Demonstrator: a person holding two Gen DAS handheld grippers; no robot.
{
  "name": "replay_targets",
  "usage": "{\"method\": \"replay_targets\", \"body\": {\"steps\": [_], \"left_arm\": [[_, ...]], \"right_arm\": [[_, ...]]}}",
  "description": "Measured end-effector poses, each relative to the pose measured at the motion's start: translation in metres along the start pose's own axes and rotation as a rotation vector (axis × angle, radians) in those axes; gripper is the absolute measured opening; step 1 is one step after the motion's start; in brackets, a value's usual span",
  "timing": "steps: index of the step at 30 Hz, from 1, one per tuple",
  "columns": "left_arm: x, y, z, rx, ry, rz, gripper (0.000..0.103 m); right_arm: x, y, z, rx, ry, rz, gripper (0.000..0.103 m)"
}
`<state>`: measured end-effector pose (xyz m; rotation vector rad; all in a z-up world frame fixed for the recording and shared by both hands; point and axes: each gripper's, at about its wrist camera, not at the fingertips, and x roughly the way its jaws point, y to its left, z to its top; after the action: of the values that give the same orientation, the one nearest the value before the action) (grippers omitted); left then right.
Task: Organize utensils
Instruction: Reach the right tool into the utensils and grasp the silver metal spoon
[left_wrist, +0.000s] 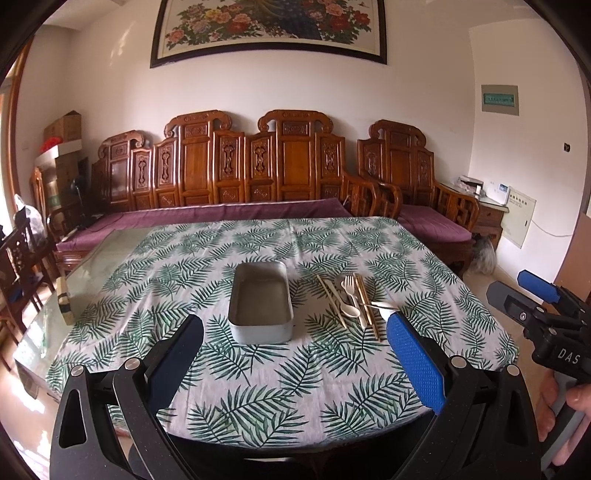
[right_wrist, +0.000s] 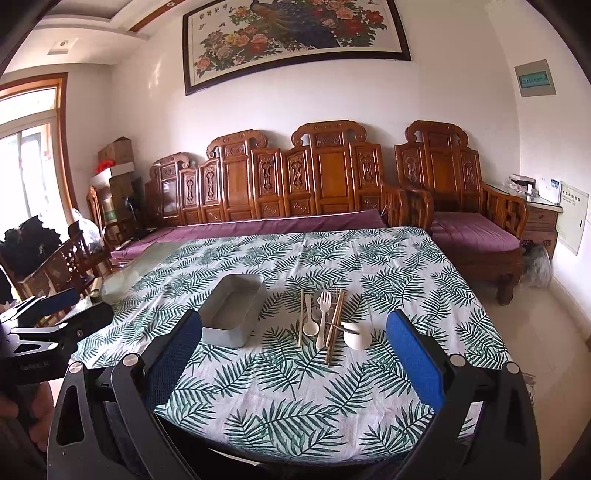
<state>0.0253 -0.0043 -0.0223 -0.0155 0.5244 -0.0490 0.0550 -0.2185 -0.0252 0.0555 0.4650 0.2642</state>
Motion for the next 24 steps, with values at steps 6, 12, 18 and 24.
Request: {"method": "replay_targets", "body": {"steps": [6, 12, 18, 24], "left_arm": [[0.021, -0.005, 0.002, 0.025, 0.014, 0.003, 0.096], [0.051, -0.015, 0.011, 0.059, 0.033, -0.008, 0.096], [0.093, -0.022, 0.014, 0.064, 0.082, -0.055, 0.096], [0.136, -0.025, 0.011, 0.047, 0.134, -0.090, 0.096]], "right_arm": [[0.029, -0.015, -0.004, 0.010, 0.032, -0.021, 0.100], [0.061, -0.035, -0.003, 0.009, 0.058, -0.038, 0.100], [0.100, -0.057, -0.005, -0.007, 0.108, -0.027, 0.097], [0.146, -0.086, -0.012, -0.028, 0.209, -0.045, 0.083]]}}
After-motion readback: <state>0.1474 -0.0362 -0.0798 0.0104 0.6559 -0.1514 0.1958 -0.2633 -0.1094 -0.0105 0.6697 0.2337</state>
